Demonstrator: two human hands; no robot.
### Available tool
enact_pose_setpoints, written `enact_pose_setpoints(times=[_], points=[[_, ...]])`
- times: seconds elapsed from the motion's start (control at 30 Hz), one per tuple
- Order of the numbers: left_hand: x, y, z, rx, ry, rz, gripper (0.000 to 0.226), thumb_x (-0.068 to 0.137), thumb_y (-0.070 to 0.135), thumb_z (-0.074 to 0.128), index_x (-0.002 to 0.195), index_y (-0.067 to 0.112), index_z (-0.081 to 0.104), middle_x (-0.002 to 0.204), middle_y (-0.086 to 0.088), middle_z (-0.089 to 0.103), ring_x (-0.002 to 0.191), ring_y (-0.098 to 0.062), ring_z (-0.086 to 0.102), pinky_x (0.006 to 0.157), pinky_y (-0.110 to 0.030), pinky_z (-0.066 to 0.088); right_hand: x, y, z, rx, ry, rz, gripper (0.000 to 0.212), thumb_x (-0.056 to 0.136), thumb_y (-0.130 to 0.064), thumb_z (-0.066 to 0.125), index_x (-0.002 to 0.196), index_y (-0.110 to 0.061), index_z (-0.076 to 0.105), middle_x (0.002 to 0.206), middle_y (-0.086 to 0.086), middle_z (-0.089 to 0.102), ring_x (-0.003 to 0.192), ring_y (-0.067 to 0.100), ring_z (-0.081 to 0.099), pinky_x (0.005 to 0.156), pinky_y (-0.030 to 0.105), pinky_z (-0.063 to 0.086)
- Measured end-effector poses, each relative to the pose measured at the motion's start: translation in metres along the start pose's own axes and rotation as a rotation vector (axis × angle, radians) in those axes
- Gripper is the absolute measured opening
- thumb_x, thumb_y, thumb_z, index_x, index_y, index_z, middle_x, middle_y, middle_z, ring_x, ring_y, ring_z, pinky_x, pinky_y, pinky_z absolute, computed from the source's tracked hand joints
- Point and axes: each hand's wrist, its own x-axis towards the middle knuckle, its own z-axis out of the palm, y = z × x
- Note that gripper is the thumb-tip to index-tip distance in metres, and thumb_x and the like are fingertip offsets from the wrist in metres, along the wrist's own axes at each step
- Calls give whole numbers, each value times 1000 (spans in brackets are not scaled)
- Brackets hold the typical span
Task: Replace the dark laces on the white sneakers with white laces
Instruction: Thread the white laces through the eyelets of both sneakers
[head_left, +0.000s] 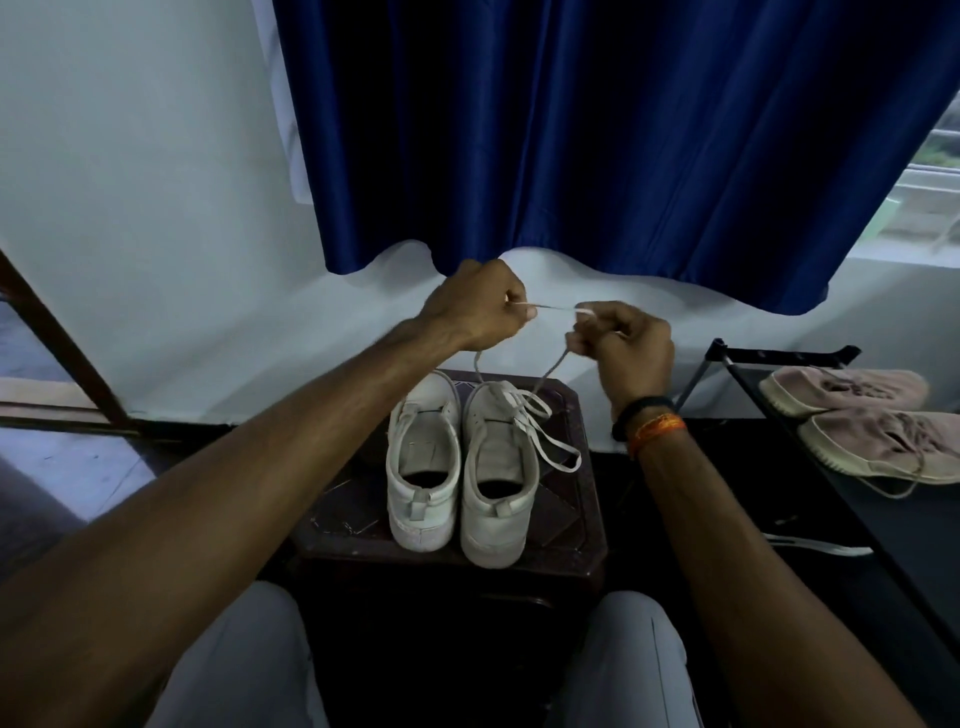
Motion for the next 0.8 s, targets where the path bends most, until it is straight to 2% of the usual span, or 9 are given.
enact_pose_setpoints(times=[0.1,0.17,0.3,0.4,0.5,0.57,0.63,0.7,0.8], points=[[-2,-14,-9,94,27,20,28,97,33,65,85,11,78,82,0,65,82,-14,59,74,-28,42,17,6,-15,-31,143,-11,13,93,-6,67,102,-8,76,79,4,75,70,15,75,77,31,62],[-3,-22,-17,72,-40,16,30,99,34,63,85,13,79,87,-2,66,84,-14,58,75,-23,36,25,13,-22,-61,167,-1,12,92,-8,68,101,-10,77,79,1,74,69,13,75,79,33,62],[-4,-39,-27,-197,-233,-123,35,103,31,56,86,6,73,82,-6,74,78,-18,69,76,-26,52,32,33,-31,-113,172,78,10,92,-8,69,98,-8,76,75,5,74,70,19,74,82,40,62],[-7,-45,-23,-321,-308,-213,33,105,28,53,89,5,71,64,-1,59,60,-13,54,60,-22,48,29,50,-33,-262,-24,164,11,89,-6,70,87,-14,77,74,4,74,69,21,74,80,43,63],[-9,-37,-8,-360,-419,-223,32,105,27,54,93,7,75,60,5,42,56,-7,37,51,-21,36,16,50,-23,-495,-375,202,32,86,-2,71,117,-11,71,92,0,74,57,12,70,65,24,61],[-9,-28,3,-371,-463,-234,28,103,20,55,95,5,77,55,9,44,53,-6,33,49,-21,30,6,37,-14,-610,-400,20,45,84,-9,72,127,-20,66,114,-6,69,59,7,68,68,21,58],[-9,-18,13,-383,-487,-254,22,100,13,56,96,3,75,55,8,45,48,-4,33,48,-21,27,1,25,-7,-529,-424,-134,48,85,-14,72,132,-24,64,124,-10,66,63,9,69,69,26,58],[-9,-11,21,-442,-524,-260,21,99,7,53,88,4,71,59,3,46,45,-3,34,44,-19,25,-4,17,2,-386,-557,-164,52,88,-14,74,138,-23,59,126,-8,65,65,12,71,64,26,59],[-8,-4,29,-462,-520,-252,18,93,-2,48,88,1,65,56,1,52,48,-5,39,44,-19,25,-7,16,11,-429,-603,-283,58,84,-26,81,138,-22,59,119,-4,69,83,13,73,77,23,58]])
